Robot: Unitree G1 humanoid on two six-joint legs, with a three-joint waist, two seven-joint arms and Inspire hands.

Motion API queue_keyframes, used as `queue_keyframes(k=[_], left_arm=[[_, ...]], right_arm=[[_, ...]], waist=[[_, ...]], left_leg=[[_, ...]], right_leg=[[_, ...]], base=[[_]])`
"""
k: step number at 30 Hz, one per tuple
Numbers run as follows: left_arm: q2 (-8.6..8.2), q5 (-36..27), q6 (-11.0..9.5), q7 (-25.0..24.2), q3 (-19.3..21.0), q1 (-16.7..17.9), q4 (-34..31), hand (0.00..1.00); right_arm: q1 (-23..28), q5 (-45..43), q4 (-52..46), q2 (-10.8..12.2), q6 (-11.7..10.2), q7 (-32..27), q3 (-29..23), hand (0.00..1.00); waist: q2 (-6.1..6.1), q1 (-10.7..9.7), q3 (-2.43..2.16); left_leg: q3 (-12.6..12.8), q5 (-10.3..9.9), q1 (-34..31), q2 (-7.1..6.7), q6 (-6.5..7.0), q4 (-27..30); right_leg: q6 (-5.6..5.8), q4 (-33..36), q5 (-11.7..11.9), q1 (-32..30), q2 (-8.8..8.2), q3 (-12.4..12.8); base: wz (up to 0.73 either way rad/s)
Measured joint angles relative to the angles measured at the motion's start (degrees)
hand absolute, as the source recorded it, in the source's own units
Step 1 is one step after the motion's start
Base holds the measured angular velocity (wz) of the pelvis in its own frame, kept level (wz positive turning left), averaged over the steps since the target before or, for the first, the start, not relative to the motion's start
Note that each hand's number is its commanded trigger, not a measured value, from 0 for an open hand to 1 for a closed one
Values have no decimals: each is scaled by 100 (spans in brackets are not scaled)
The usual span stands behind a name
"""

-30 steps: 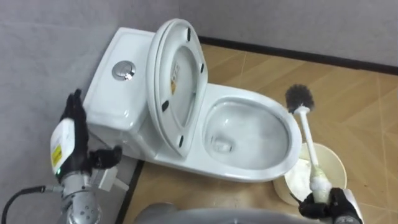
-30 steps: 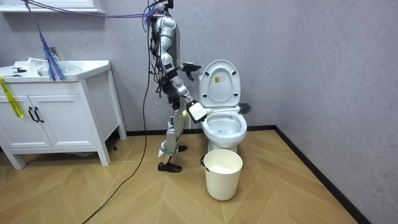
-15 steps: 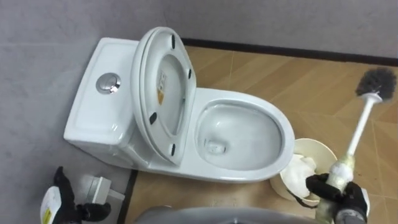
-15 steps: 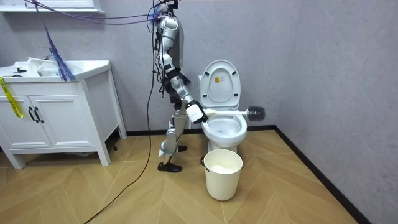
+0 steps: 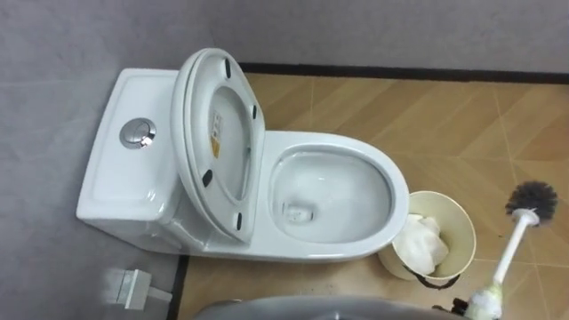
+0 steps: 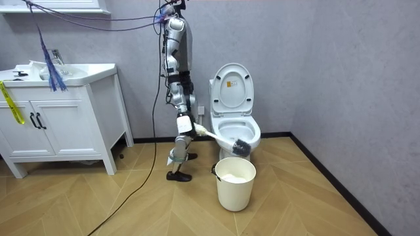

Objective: Brush toilet

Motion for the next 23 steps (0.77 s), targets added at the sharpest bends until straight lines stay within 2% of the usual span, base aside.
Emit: queue_keyframes(k=[4,6,11,18,23], left_arm=[[-3,141,254,-181,-4,-201,27,0],[-2,498,388,-250,-4,-410,61,0],[-3,899,476,-393,-38,-681,56,0],[-11,1568,656,-495,-94,-755,52,0],[-13,1811,800,-543,-186,-751,52,0]], right_arm=[[-81,-571,395,4,225,121,271,0],[-73,-1028,496,7,399,239,458,0],[-89,-1824,470,16,644,544,605,0],[-261,-2532,464,11,1048,716,609,0],[-267,-2616,448,13,1208,866,616,0]], waist=[[2,-34,-3],[14,-35,-4],[25,-34,-15],[15,-76,-28],[19,-75,-18]], left_leg=[[61,-18,25,2,19,25],[61,-22,24,-13,28,26],[92,-23,54,-14,29,6],[113,-33,71,2,14,4],[113,-53,77,22,8,7]], right_leg=[[14,-9,1,1,-5,65],[30,-5,11,3,-11,81],[34,8,19,9,-6,168],[28,15,24,-1,5,223],[22,20,27,2,23,243]], base=[[-10],[0],[-6],[-3],[0]])
